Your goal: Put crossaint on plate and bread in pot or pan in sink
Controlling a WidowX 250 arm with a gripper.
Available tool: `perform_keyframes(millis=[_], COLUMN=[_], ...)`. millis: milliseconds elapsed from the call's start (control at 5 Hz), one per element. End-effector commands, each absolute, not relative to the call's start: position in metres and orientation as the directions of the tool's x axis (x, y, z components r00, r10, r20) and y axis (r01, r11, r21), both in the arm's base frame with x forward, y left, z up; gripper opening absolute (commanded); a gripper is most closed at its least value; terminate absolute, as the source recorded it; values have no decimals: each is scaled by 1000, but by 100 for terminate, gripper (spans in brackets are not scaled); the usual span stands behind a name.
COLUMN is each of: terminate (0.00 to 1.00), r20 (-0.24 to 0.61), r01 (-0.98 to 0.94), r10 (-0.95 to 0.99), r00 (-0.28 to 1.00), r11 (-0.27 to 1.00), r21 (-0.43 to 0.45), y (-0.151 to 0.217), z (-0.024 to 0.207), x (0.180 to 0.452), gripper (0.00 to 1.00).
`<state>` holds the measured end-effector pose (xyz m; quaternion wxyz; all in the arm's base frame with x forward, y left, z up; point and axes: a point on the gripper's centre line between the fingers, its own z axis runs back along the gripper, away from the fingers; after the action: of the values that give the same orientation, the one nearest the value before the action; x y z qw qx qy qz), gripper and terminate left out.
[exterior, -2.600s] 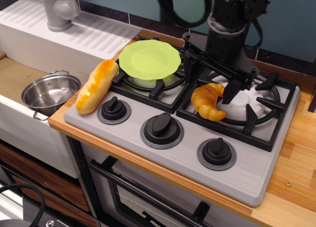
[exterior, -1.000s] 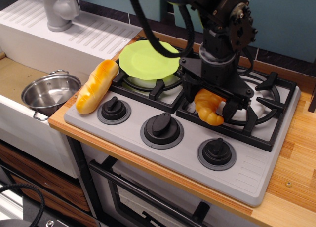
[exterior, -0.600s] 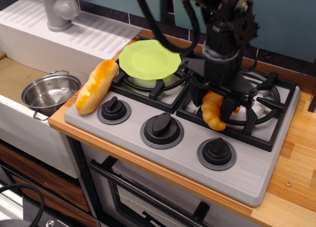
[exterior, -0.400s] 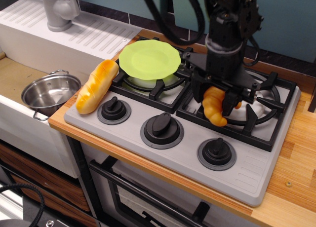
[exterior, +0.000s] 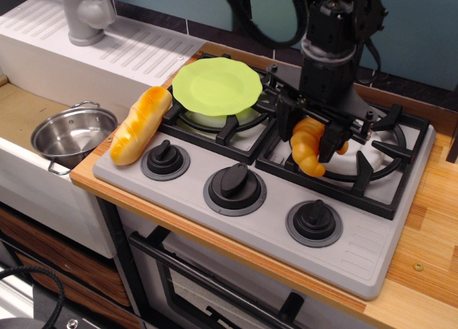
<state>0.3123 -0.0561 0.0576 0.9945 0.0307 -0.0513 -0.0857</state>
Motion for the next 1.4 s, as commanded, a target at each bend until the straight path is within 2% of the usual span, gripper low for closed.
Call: perform_keyframes(millis=[0, 200, 800, 1200], terminate=[0, 0, 0, 0], r20=[197, 222, 243, 268], r01=[261, 312, 419, 450], r10=[-274, -326, -433, -459], r00=[941, 919, 868, 847], r11=[961, 945, 901, 888], r21=[88, 96, 108, 99], y=[-13, 12, 68, 83], z=[91, 85, 92, 80], x=[330, 337, 361, 376], gripper=[0, 0, 0, 0])
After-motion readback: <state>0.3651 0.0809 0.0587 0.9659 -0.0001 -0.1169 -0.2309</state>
